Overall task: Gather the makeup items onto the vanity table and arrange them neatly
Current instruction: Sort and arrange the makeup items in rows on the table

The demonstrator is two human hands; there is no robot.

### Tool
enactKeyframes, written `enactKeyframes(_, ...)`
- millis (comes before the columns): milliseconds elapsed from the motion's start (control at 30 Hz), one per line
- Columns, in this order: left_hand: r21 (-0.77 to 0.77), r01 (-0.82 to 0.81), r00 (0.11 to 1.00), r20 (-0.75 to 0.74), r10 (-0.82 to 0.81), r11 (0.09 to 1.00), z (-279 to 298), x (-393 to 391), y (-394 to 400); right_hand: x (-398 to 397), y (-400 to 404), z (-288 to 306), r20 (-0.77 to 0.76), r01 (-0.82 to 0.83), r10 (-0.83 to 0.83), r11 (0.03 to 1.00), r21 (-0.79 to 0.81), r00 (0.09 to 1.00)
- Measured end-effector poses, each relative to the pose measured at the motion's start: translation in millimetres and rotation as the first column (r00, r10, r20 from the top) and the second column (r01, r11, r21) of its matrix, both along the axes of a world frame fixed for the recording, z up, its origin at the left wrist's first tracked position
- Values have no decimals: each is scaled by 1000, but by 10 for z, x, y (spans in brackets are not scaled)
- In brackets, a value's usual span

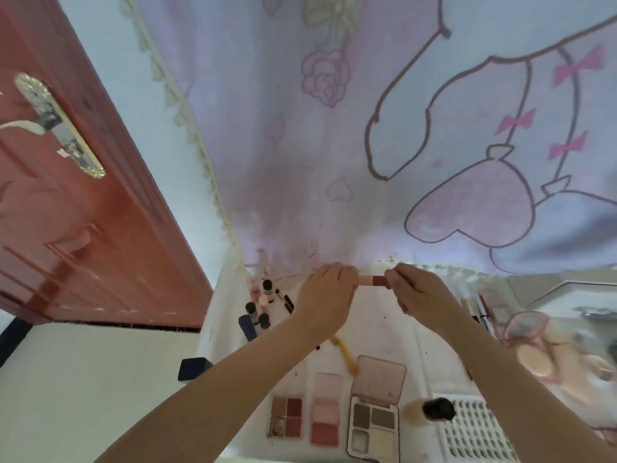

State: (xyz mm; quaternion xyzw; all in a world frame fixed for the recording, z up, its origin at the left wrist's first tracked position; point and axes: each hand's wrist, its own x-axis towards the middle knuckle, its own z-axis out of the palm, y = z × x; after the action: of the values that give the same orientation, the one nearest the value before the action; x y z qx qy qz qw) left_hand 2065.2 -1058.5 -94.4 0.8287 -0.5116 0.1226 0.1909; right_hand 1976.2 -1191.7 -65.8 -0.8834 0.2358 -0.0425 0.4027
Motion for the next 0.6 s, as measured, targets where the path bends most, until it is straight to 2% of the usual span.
enactKeyframes(67, 0, 46, 999, 5, -46, 999, 125, -67, -112, -58, -66, 126, 36, 135, -133, 989, -57, 990)
enactKeyframes(133, 135, 75, 996, -65, -67, 988, 228, -134, -221, -117, -121, 208, 83, 243, -238, 969, -52, 968)
enactKeyframes(200, 206, 160, 985, -104, -141, 965, 278, -114, -272, -204, -164, 248, 187, 244, -241, 970, 7, 952)
enactKeyframes(233, 232, 244, 963, -176, -207, 942, 346, -102, -283, -251, -167, 266, 266, 211, -202, 977, -8, 943)
enactKeyframes(300, 207, 435, 850, -414, -324, 876, 468, -54, -274, -346, -137, 349, 428, 115, -17, 972, -205, 904)
enactKeyframes(367, 111, 544, 666, -660, -347, 831, 581, -18, -269, -399, -147, 465, 469, 53, 169, 904, -423, 867)
enactKeyframes(400, 75, 542, 615, -715, -334, 837, 609, -2, -277, -393, -173, 495, 457, 25, 228, 874, -484, 860)
enactKeyframes(433, 57, 520, 611, -722, -325, 852, 619, 24, -300, -369, -208, 518, 435, 15, 236, 866, -500, 869)
enactKeyframes(467, 56, 493, 644, -695, -320, 868, 627, 54, -339, -330, -251, 528, 410, 32, 180, 887, -461, 894)
enactKeyframes(533, 78, 434, 751, -581, -313, 897, 627, 116, -419, -274, -334, 478, 302, 67, 38, 942, -330, 953)
enactKeyframes(600, 102, 405, 831, -455, -320, 909, 619, 172, -459, -241, -381, 431, 231, 135, -86, 969, -206, 969)
